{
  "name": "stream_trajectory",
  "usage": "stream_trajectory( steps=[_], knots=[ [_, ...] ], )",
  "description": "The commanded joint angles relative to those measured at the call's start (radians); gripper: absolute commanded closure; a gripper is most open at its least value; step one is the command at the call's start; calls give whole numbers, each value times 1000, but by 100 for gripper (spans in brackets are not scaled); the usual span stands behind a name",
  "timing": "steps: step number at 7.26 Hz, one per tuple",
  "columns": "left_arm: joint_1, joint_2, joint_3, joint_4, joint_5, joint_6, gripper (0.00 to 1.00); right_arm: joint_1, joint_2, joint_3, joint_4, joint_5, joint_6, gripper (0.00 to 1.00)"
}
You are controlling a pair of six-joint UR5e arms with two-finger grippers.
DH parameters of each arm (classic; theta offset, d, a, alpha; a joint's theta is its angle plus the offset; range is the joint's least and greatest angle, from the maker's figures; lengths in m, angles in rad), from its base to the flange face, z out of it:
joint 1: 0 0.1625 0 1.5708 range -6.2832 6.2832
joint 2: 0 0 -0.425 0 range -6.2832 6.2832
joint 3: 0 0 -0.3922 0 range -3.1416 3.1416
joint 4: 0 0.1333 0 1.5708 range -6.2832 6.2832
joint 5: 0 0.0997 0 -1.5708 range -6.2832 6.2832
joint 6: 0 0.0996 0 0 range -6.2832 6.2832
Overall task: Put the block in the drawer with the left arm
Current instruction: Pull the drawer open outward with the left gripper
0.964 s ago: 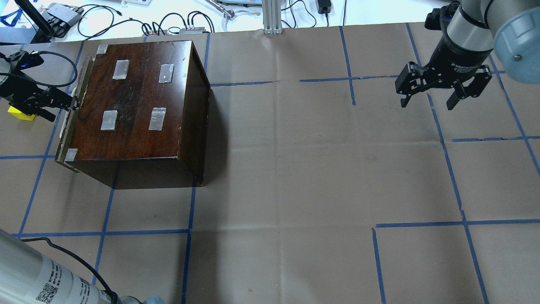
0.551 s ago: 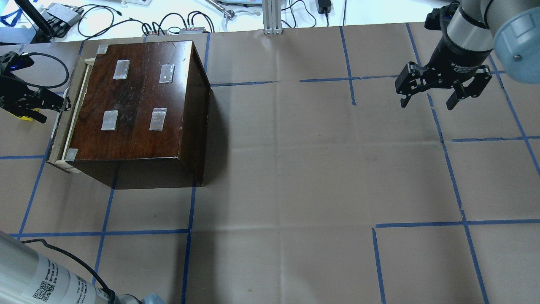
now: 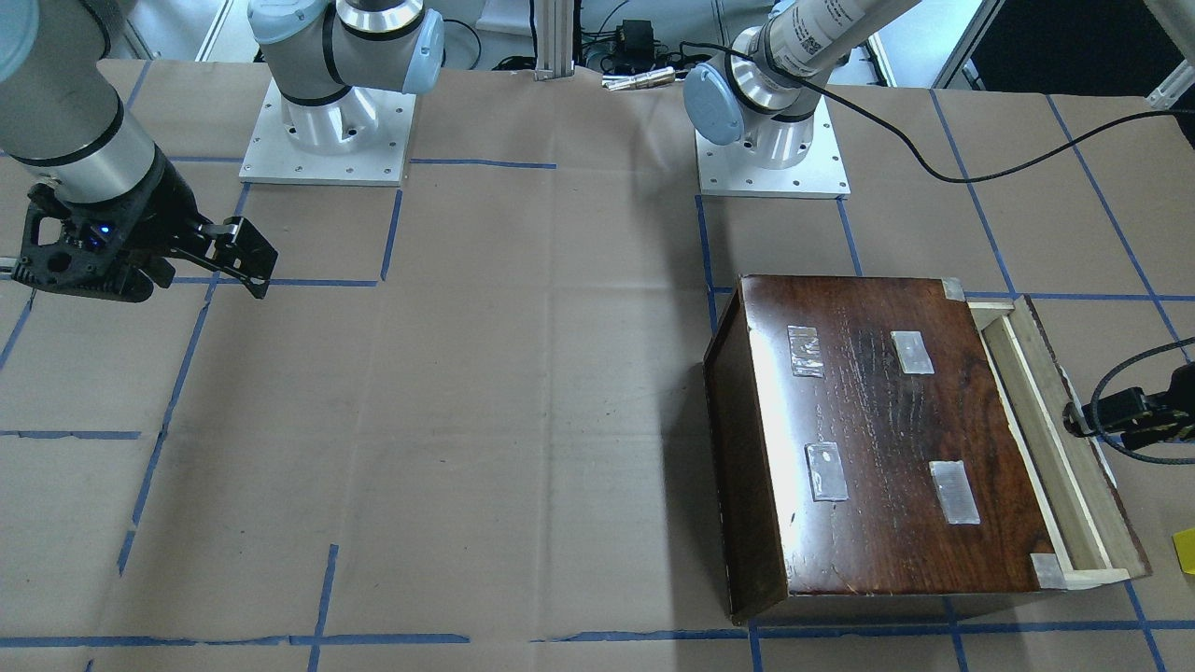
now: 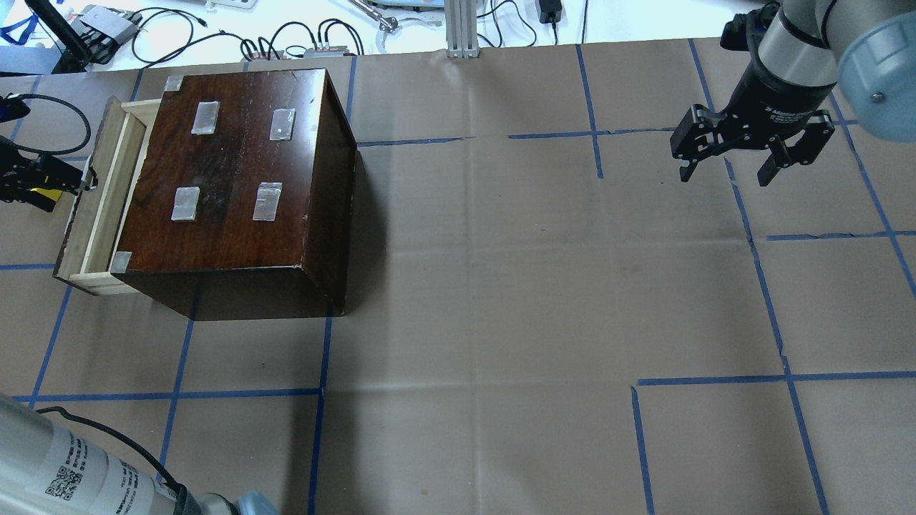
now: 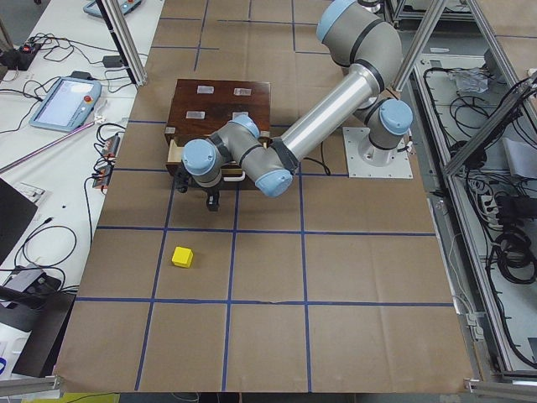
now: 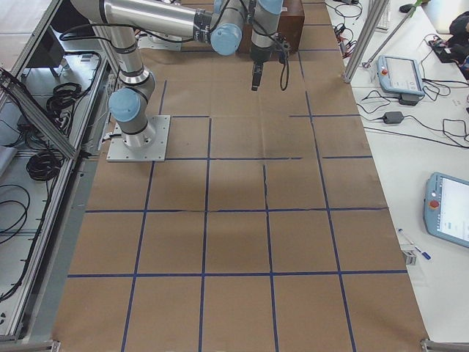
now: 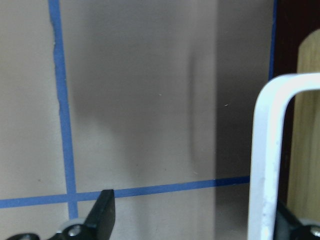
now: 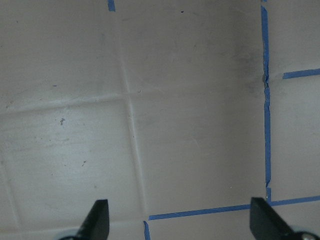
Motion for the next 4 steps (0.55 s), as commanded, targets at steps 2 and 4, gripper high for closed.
stream_trajectory(
  steps=[2, 4],
  knots=[
    [25, -27, 42, -2, 2, 62, 2, 0, 0, -1, 0, 0, 0, 0],
    [42, -29, 45, -2, 23, 75, 2, 0, 0, 1, 0, 0, 0, 0]
  ],
)
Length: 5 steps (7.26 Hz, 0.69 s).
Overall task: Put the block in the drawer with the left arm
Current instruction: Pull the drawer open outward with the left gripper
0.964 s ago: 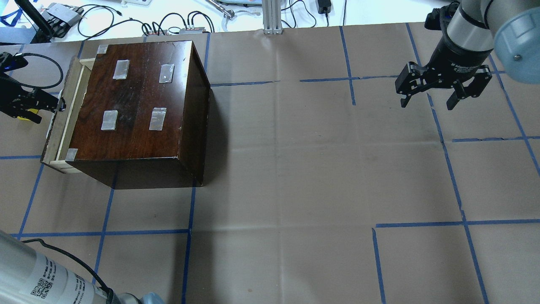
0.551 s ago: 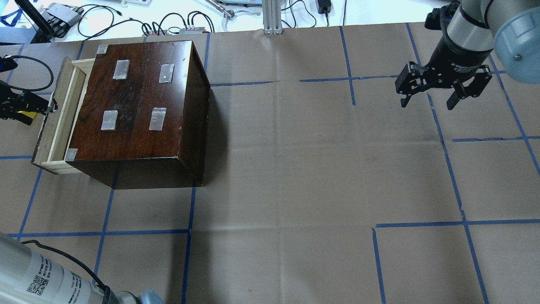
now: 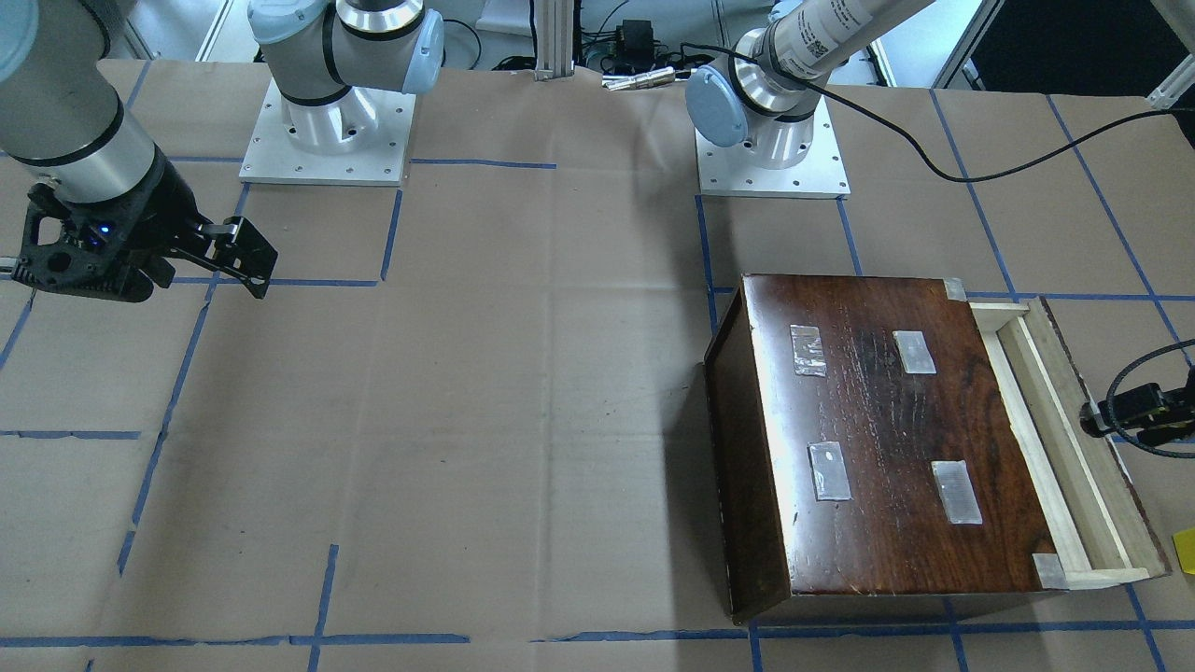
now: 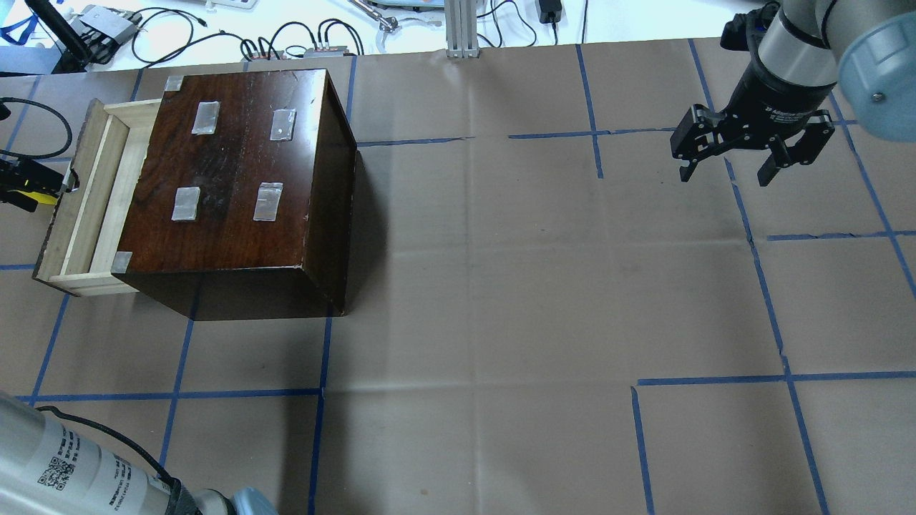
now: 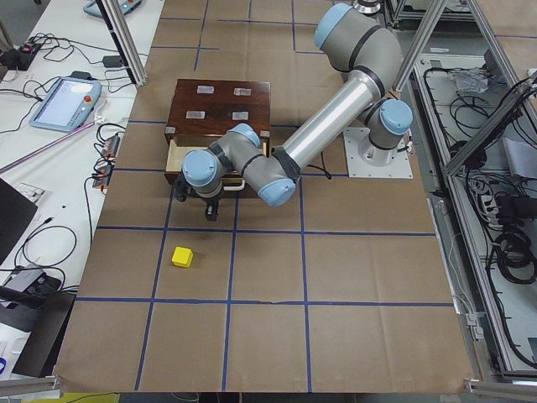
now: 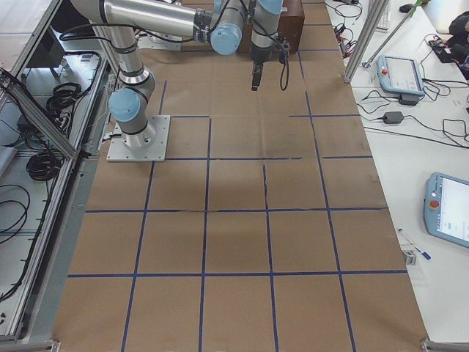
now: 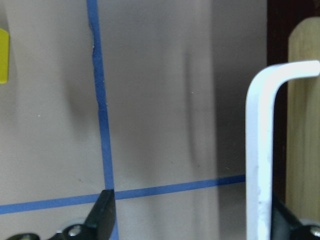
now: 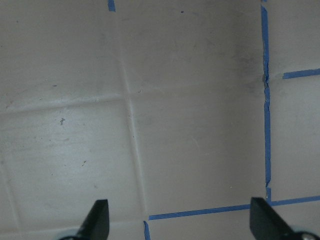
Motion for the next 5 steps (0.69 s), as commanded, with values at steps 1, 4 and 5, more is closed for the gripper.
stream_trajectory(
  steps=[1, 4, 5],
  knots=[
    [13, -3, 11, 0, 32, 8, 2, 0, 0, 0, 0, 0, 2, 0],
    [16, -16, 33, 0, 34, 26, 2, 0, 0, 0, 0, 0, 0, 0],
    [18, -20, 40, 0, 35, 28, 2, 0, 0, 0, 0, 0, 0, 0]
  ],
)
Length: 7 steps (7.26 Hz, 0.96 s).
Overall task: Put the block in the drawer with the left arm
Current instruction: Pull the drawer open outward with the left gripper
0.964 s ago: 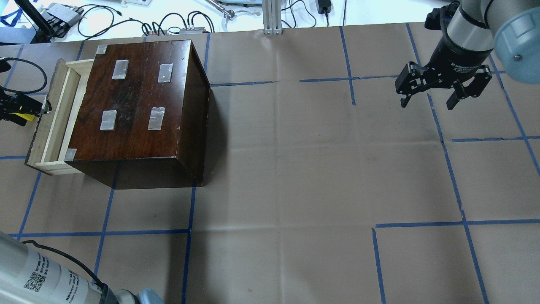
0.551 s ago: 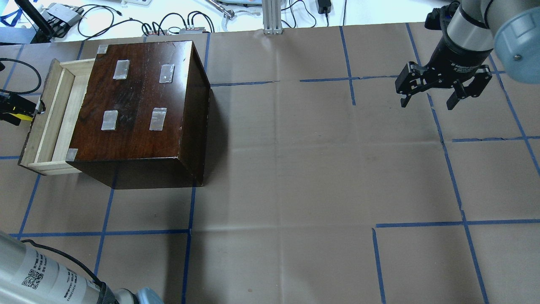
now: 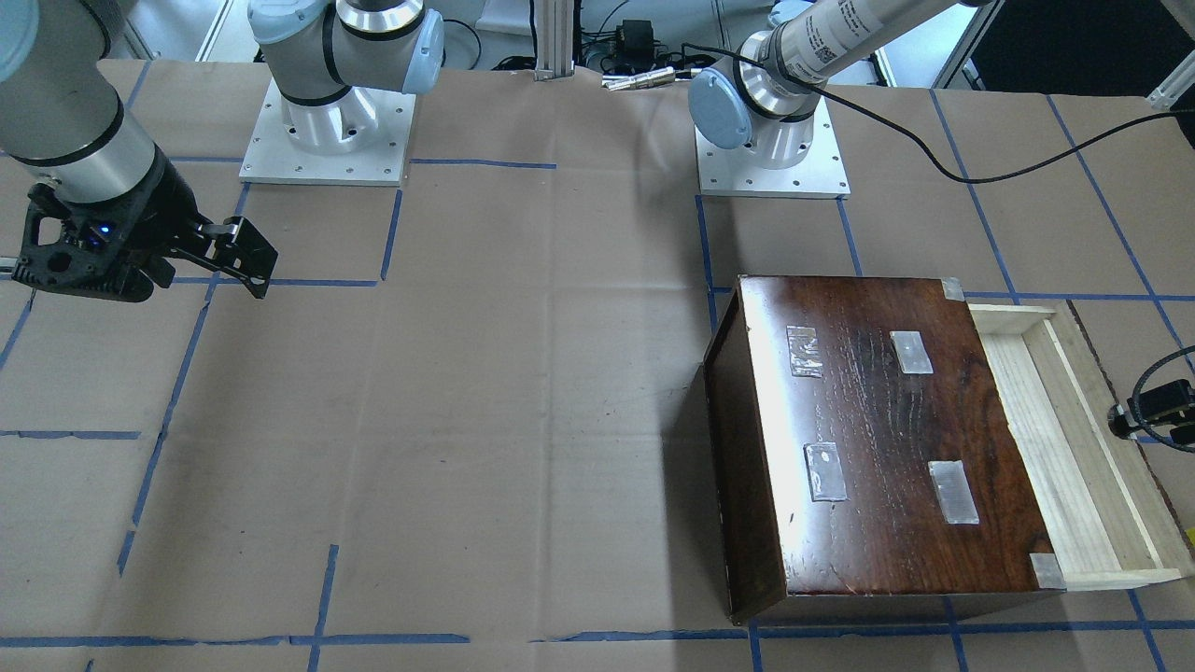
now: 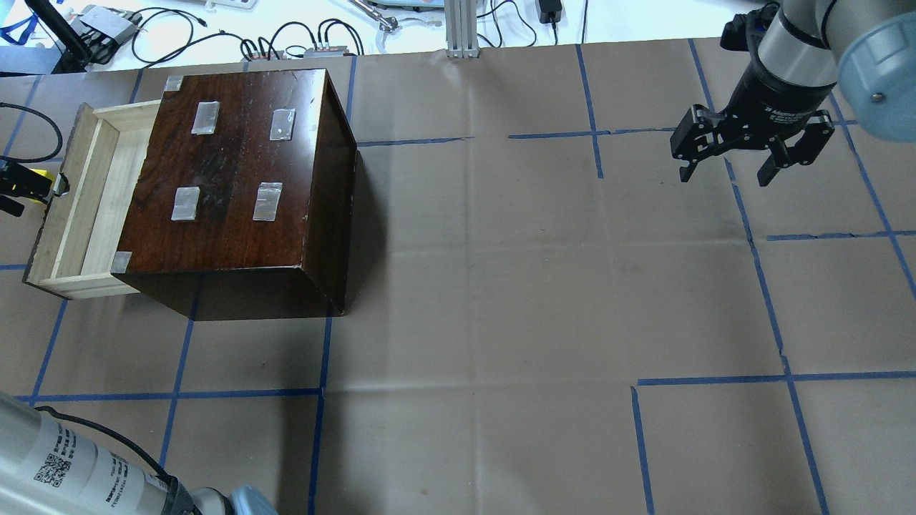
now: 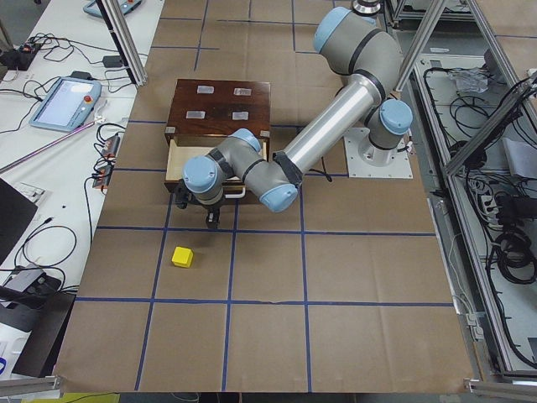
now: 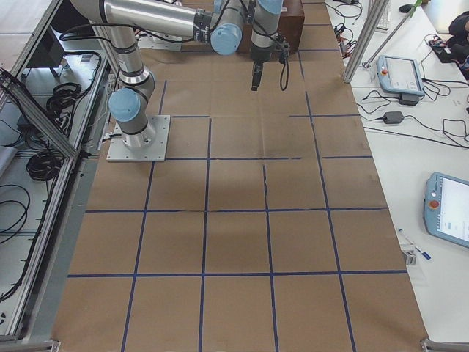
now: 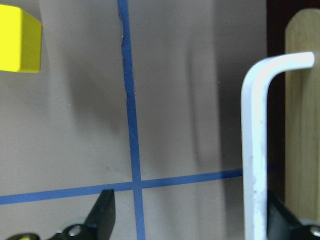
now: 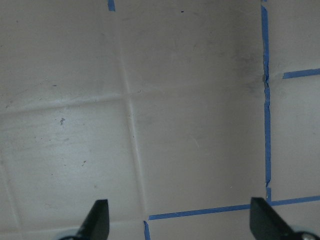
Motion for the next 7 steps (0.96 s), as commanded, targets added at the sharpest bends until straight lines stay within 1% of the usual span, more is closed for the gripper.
stream_trajectory(
  steps=[1, 3, 4, 5, 6, 7],
  knots=[
    [0, -5, 17, 0, 2, 5, 2, 0, 0, 0, 0, 0, 0, 0],
    [3, -13, 40, 0, 26, 5, 2, 0, 0, 0, 0, 0, 0, 0],
    [5, -44, 110, 0, 33, 8, 2, 0, 0, 0, 0, 0, 0, 0],
    [26, -98, 185, -2, 54, 9, 2, 0, 0, 0, 0, 0, 1, 0],
    [28, -161, 242, -2, 110, 6, 2, 0, 2, 0, 0, 0, 0, 0],
    [28, -225, 314, 11, 114, 5, 2, 0, 0, 0, 0, 0, 0, 0]
  ],
)
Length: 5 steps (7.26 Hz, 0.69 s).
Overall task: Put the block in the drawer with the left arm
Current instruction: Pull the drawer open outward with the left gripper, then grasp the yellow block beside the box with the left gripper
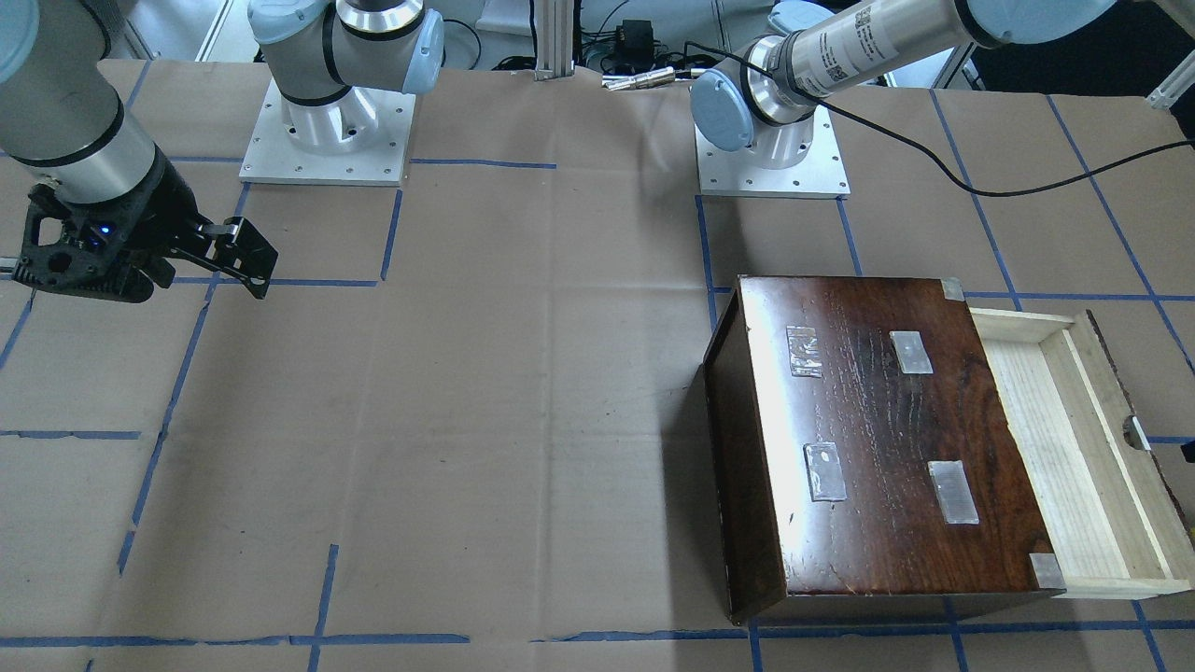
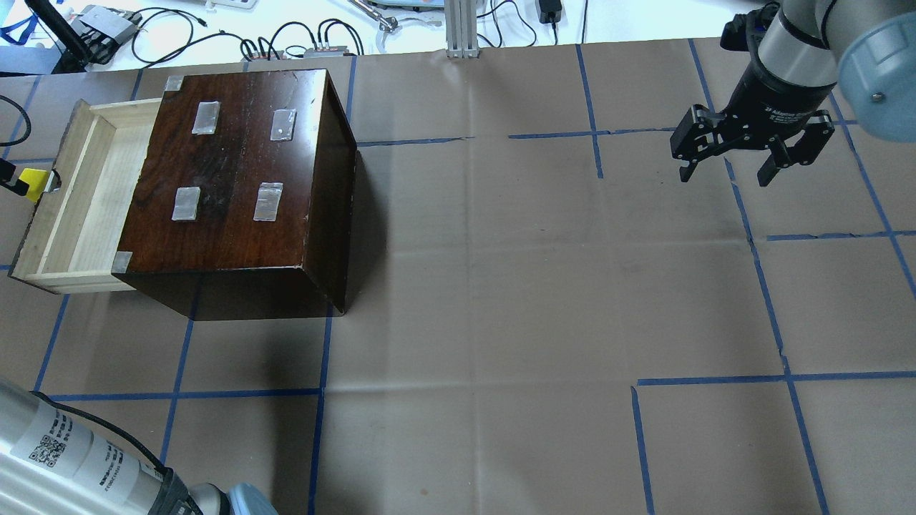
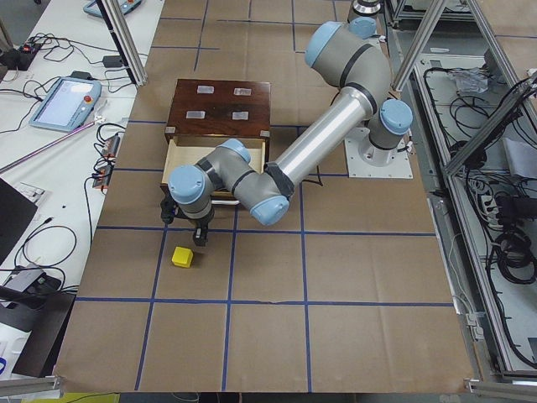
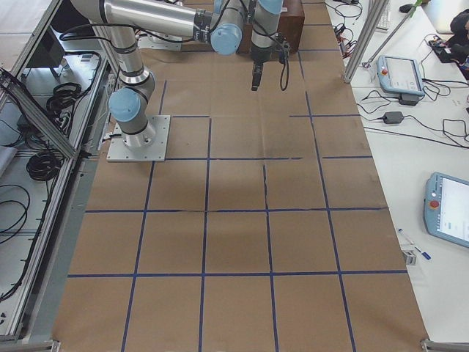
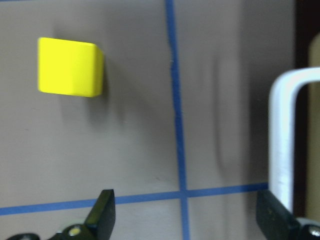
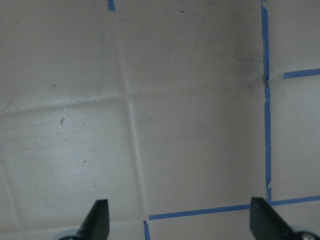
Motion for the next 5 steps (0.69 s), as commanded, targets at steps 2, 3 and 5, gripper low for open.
stream_trajectory(
  steps=[2, 3, 5],
  knots=[
    [-1, -170, 160, 90, 30, 21, 2, 0, 0, 0, 0, 0, 0, 0],
    [-6, -194, 169, 94, 28, 36, 2, 0, 0, 0, 0, 0, 0, 0],
    [-29, -246, 181, 117, 24, 32, 2, 0, 0, 0, 0, 0, 0, 0]
  ],
)
